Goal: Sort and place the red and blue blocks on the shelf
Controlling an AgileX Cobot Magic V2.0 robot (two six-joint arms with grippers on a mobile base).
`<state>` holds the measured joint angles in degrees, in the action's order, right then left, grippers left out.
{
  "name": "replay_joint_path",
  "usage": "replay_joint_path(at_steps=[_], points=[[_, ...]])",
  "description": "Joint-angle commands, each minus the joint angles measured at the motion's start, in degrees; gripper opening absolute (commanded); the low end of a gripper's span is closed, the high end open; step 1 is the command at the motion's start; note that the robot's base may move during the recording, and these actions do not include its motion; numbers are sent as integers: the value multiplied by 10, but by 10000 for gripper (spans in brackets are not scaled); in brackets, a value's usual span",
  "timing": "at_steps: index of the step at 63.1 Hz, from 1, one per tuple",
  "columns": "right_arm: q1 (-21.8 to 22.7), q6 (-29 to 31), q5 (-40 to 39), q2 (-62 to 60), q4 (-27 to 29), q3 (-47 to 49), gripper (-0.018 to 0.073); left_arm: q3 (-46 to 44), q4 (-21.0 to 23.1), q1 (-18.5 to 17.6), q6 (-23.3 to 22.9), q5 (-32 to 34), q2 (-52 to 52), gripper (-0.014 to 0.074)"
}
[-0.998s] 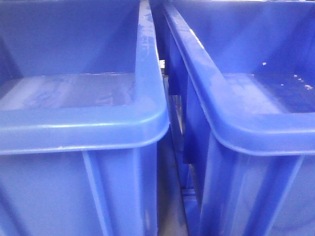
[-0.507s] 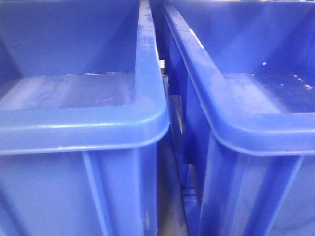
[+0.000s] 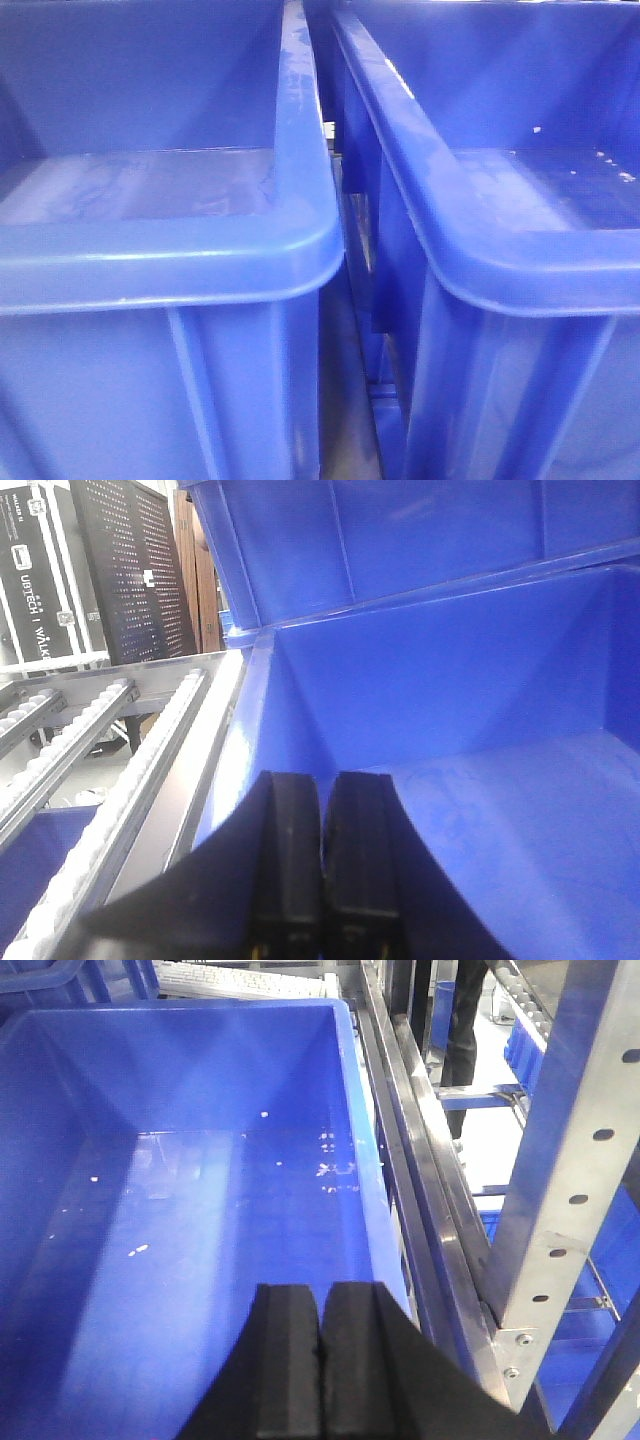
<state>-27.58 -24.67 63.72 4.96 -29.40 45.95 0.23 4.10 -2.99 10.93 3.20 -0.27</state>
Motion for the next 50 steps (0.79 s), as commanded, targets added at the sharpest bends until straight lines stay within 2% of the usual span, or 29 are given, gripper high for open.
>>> replay_joint_path(at_steps=[1, 11, 18, 26, 33, 39, 50], points=[[10, 2, -49, 12, -33, 14, 53, 23, 5, 0, -1, 11, -10, 84], [74, 2, -122, 12, -54, -7, 53, 23, 5, 0, -1, 11, -10, 84], [124, 2, -234, 12, -57, -48, 53, 23, 5, 0, -1, 11, -10, 84], [186, 2, -409, 13, -55, -124, 53, 23, 5, 0, -1, 11, -10, 84], [225, 2, -526, 13, -56, -190, 53, 23, 5, 0, -1, 11, -10, 84], [254, 2, -592, 12, -56, -248, 53, 23, 5, 0, -1, 11, -10, 84], [290, 1, -663, -16, -55, -332, 53, 23, 5, 0, -1, 11, -10, 84]])
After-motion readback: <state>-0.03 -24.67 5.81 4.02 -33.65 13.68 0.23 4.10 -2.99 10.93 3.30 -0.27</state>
